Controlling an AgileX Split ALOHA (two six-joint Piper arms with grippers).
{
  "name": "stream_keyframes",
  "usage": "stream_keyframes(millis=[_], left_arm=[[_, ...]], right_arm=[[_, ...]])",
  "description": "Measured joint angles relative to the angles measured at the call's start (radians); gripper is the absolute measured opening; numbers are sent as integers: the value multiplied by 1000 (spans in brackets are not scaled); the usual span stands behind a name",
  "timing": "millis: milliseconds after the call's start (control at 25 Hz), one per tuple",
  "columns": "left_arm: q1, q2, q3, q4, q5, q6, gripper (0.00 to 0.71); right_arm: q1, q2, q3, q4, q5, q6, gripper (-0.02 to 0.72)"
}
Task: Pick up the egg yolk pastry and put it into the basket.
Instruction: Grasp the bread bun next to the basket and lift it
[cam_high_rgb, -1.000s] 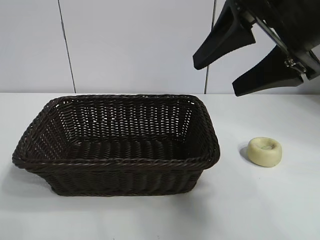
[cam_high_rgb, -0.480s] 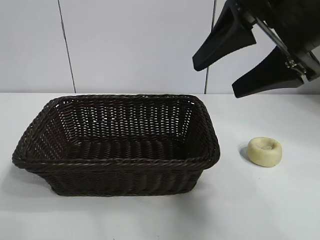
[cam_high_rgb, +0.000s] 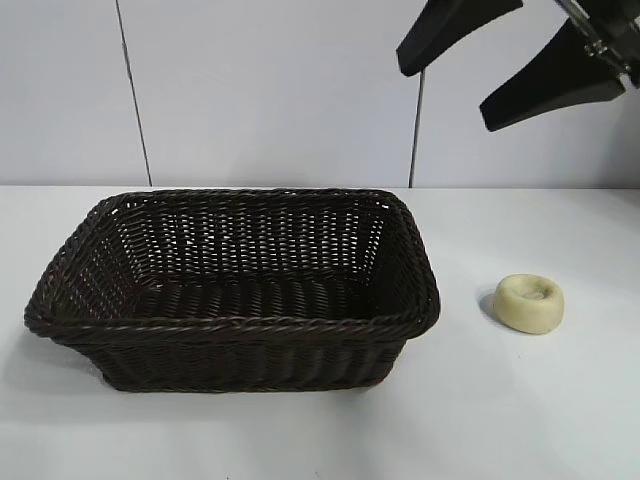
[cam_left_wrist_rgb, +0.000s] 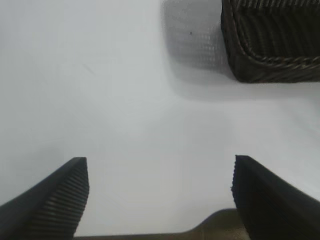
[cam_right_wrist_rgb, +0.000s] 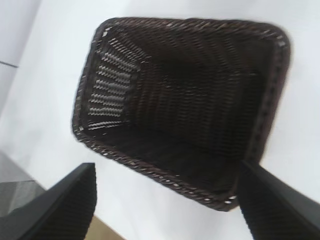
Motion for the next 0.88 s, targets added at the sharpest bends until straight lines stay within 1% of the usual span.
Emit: stream_keyframes(millis=[120,240,280,360,520,640,760,880], left_arm=[[0,-104,0,0,2,-1,571],[0,-122,0,-1,6,-1,571],[0,-122,0,-1,6,-1,571],[0,-122,0,-1,6,-1,571],[0,-122,0,-1,6,-1,571],[0,-122,0,-1,6,-1,571],[0,-122,0,-1,6,-2,571],[0,-122,0,-1,6,-2,571]], right_arm=[[0,3,-2,-133,29,81,558],[-2,28,-4,-226,50,133,558],[-9,37,-4,-244,54,142,558],[-36,65,-4,-256,55,152,558],[-125,125,-4,-264,55,152,558],[-188,182,-7,-268,45,128,558],[-227,251,-8,-267,15,113,558],[-234,318,-8,-260,-45,102,558]])
